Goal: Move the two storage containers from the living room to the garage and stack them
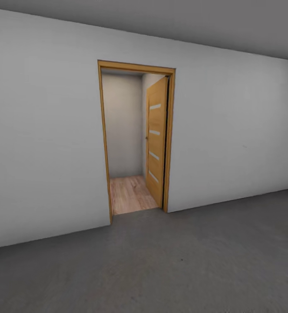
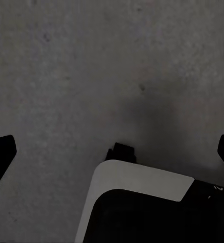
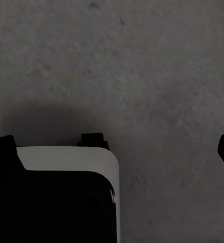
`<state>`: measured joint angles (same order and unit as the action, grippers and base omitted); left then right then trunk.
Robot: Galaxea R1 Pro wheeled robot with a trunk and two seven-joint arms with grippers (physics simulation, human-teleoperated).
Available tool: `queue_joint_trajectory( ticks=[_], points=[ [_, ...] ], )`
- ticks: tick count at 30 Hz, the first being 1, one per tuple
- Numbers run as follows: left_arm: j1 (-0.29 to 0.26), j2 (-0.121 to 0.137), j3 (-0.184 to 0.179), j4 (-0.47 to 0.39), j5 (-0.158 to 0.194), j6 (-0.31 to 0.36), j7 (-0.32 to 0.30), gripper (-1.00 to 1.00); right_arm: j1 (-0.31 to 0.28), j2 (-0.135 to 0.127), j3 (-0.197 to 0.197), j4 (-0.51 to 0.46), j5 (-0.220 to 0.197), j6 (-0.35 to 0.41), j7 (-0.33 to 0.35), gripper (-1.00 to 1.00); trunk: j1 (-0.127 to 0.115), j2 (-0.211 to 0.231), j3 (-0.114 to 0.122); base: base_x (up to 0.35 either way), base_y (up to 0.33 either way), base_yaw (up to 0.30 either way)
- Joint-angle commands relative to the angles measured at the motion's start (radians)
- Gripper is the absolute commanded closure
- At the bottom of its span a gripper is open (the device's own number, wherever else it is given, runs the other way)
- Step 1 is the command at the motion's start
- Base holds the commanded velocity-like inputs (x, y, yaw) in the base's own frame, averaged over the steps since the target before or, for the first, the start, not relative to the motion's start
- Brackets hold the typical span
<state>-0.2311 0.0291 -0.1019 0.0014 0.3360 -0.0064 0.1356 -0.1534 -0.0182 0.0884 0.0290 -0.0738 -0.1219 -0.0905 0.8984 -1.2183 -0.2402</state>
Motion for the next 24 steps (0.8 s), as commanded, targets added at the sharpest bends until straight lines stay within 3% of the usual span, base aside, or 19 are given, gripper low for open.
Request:
queue_joint_trajectory(
  ticks=[1, 9, 24],
  points=[
    [-0.001, 0.0, -0.009, 0.0, 0.008, -0.001, 0.002, -1.0, -0.002, 0.001, 0.008, 0.003, -0.008, -0.005, -0.001, -1.0, 0.0, -0.001, -0.001, 0.043, 0.0, -0.289],
    [-0.001, -0.001, -0.009, 0.0, 0.006, 0.002, 0.002, -1.0, -0.002, 0.0, 0.011, 0.002, -0.002, -0.004, -0.002, -1.0, 0.0, -0.001, -0.001, 0.101, 0.0, -0.227],
    [-0.001, -0.001, -0.01, -0.002, 0.002, 0.01, 0.002, -1.0, -0.002, 0.001, 0.019, 0.002, 0.008, -0.022, 0.0, -1.0, 0.0, -0.001, -0.001, 0.313, 0.0, -0.011]
  ],
)
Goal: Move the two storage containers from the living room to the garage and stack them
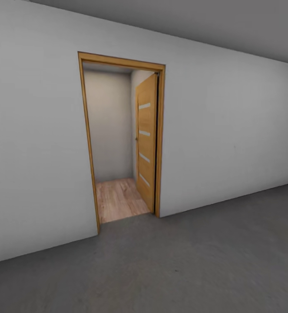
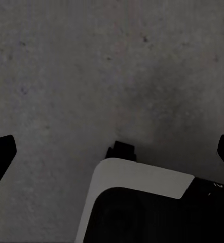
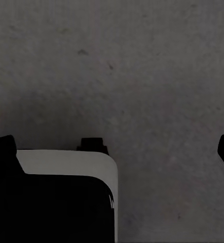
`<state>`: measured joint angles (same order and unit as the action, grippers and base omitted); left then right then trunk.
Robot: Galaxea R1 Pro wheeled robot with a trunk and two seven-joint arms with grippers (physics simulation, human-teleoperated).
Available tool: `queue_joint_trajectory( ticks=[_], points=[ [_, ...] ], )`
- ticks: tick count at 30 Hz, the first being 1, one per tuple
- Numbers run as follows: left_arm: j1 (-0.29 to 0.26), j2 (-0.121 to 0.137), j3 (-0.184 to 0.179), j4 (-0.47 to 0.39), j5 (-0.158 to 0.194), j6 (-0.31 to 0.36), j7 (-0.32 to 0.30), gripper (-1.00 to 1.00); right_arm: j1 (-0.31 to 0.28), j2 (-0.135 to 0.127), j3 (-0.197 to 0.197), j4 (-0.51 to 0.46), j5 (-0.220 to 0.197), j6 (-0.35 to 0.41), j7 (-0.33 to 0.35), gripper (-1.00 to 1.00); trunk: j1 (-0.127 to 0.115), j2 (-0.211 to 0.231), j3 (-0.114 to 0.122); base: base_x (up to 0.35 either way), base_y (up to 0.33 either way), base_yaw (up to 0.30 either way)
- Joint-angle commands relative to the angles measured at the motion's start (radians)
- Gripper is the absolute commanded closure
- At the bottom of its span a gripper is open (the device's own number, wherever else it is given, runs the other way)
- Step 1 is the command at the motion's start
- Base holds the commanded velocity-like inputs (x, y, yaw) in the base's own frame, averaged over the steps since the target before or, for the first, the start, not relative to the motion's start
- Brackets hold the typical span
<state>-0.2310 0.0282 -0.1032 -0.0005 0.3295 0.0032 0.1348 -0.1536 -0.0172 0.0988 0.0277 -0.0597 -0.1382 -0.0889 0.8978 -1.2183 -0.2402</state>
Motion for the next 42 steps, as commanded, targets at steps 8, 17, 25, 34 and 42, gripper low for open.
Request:
queue_joint_trajectory(
  ticks=[8, 17, 25, 34, 42],
  points=[
    [-0.001, 0.001, -0.007, -0.002, 0.009, 0.0, 0.003, -1.0, -0.001, 0.002, 0.01, 0.003, -0.004, -0.006, -0.002, -1.0, 0.001, -0.001, -0.001, 0.322, 0.0, 0.0],
    [-0.001, -0.001, -0.003, -0.003, 0.012, -0.006, 0.004, -1.0, -0.001, 0.003, 0.01, 0.0, -0.003, 0.0, -0.01, -1.0, 0.001, -0.001, -0.001, 0.323, 0.0, 0.0],
    [0.0, 0.0, -0.005, -0.003, 0.012, -0.007, 0.002, -1.0, -0.001, 0.001, 0.01, -0.002, -0.003, -0.004, -0.01, -1.0, 0.001, -0.001, -0.001, 0.324, 0.0, 0.0],
    [-0.001, 0.001, -0.007, -0.003, 0.011, -0.005, -0.001, -1.0, -0.001, 0.001, 0.01, -0.002, -0.004, -0.003, -0.015, -1.0, 0.001, -0.001, -0.001, 0.324, 0.0, 0.0],
    [-0.001, 0.004, -0.01, -0.003, 0.016, -0.007, -0.086, -1.0, -0.001, 0.003, 0.006, -0.001, -0.007, -0.003, -0.013, -1.0, 0.001, -0.001, -0.001, 0.324, 0.0, 0.0]
  ],
)
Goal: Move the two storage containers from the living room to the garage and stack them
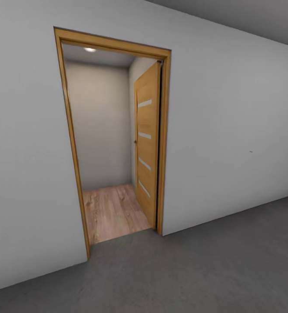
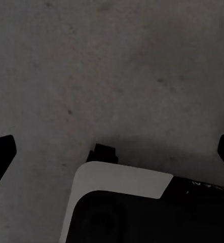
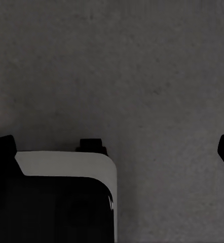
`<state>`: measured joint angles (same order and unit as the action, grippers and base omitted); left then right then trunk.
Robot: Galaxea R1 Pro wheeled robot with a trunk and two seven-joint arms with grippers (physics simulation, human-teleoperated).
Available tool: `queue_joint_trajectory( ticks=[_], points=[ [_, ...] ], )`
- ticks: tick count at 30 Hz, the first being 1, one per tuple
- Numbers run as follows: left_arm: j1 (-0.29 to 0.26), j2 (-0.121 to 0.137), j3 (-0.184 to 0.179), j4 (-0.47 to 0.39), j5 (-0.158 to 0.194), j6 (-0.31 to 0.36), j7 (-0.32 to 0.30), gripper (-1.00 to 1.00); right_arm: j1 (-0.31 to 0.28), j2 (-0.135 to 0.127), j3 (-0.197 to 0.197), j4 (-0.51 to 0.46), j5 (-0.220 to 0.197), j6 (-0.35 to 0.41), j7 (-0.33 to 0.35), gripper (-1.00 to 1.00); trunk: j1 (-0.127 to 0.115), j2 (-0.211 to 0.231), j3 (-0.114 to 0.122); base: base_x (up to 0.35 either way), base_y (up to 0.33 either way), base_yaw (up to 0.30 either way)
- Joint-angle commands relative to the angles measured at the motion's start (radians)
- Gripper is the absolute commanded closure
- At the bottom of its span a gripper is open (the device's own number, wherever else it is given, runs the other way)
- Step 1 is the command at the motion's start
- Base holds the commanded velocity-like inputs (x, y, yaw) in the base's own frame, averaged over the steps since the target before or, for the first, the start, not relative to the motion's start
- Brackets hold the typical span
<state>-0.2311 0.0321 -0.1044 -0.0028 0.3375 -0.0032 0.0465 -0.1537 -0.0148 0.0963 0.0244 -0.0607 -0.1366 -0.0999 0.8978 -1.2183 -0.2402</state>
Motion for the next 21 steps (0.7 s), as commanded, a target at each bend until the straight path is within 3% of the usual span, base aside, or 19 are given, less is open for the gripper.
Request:
queue_joint_trajectory(
  ticks=[1, 21],
  points=[
    [-0.001, 0.0, -0.009, 0.0, 0.008, 0.0, 0.001, -1.0, -0.001, 0.001, 0.007, 0.003, -0.007, -0.005, -0.002, -1.0, 0.001, -0.001, -0.001, 0.324, 0.0, 0.0],
    [-0.001, -0.004, -0.009, 0.0, 0.005, -0.001, -0.004, -1.0, -0.001, 0.016, 0.002, 0.003, -0.018, -0.002, 0.004, -1.0, 0.001, -0.001, -0.001, 0.325, 0.0, 0.0]
  ],
)
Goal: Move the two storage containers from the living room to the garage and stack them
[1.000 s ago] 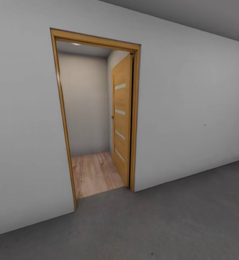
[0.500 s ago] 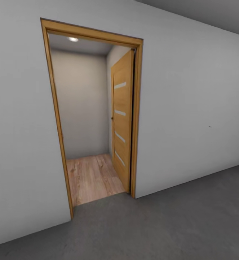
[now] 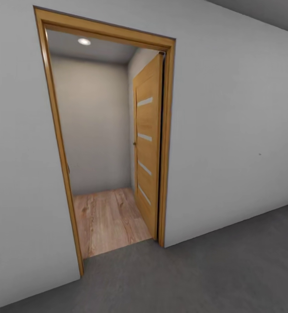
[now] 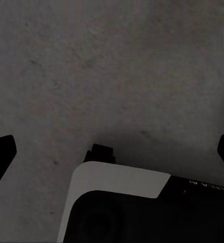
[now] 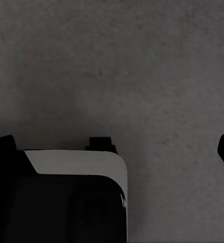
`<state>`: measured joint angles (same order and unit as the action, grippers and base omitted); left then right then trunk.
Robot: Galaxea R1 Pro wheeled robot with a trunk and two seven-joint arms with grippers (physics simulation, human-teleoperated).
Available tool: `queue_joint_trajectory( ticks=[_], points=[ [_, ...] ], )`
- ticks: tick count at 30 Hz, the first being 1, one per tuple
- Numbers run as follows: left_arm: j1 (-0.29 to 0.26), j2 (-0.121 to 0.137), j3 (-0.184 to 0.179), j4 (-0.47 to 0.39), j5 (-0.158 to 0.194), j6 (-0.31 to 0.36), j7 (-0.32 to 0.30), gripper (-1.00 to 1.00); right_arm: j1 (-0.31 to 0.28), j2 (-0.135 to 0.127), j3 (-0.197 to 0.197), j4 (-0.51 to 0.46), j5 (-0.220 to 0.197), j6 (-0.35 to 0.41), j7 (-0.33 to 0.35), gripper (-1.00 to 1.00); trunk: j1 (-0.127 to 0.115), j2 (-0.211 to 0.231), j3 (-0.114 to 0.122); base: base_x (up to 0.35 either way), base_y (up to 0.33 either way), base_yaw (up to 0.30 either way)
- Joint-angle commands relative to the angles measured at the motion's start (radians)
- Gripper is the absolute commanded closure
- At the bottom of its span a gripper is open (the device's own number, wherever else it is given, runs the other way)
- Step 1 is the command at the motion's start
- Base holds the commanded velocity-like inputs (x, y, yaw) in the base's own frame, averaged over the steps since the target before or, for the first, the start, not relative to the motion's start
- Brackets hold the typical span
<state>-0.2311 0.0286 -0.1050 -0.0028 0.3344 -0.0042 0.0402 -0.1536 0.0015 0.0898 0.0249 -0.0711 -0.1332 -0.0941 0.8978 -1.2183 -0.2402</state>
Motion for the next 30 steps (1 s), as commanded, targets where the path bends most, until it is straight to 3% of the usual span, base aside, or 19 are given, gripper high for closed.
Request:
queue_joint_trajectory(
  ticks=[1, 30],
  points=[
    [-0.001, 0.0, -0.009, 0.0, 0.006, 0.0, 0.003, -1.0, -0.001, 0.0, 0.009, 0.003, -0.005, -0.004, -0.001, -1.0, 0.001, -0.001, -0.001, 0.324, 0.0, 0.0],
    [-0.001, 0.001, -0.009, 0.0, 0.009, -0.002, 0.003, -1.0, -0.001, -0.005, 0.013, 0.005, 0.0, -0.008, 0.001, -1.0, 0.001, -0.001, -0.001, 0.324, 0.0, 0.0]
  ],
)
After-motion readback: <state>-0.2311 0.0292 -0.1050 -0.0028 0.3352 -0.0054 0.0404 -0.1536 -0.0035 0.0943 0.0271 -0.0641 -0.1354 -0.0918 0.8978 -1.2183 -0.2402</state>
